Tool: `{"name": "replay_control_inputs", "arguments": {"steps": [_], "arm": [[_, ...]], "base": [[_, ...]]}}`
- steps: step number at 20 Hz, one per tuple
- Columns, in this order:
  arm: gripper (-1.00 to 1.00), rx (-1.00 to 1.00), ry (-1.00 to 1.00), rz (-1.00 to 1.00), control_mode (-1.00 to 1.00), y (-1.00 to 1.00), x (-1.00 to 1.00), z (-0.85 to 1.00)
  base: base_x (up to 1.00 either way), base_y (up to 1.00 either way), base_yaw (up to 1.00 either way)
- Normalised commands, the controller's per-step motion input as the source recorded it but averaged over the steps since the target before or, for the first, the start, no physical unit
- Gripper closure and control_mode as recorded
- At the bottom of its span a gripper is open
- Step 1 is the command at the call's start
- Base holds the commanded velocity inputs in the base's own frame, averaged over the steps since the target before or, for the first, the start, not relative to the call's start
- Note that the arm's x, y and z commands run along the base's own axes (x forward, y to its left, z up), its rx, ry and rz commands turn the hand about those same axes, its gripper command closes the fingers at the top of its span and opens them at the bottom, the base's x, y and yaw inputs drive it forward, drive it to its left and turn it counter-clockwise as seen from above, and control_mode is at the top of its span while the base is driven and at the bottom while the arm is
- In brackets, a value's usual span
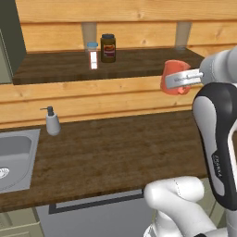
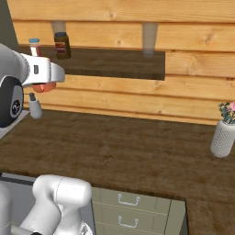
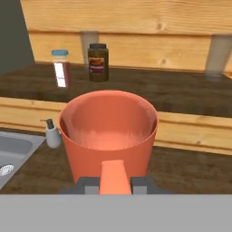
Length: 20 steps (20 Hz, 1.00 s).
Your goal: Gather all objects into one cabinet and sort the glasses and bowls to opposite sides.
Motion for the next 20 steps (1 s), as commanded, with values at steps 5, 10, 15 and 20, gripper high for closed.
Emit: {"name": "replay_control_inputs", "arguments": {"steps": [5,10,15,20], "arm": [[1.00,0.00,0.00,0.00,1.00,0.00,0.00,0.00],[1.00,0.00,0.00,0.00,1.00,0.00,0.00,0.00],[1.00,0.00,0.00,0.00,1.00,0.00,0.00,0.00],[1.00,0.00,0.00,0.00,1.00,0.00,0.00,0.00]], "base": [[-0.38,0.24,0.02],[-0.33,0.74,0.13],[-0.12,1.00,0.29],[-0.51,1.00,0.56]]}}
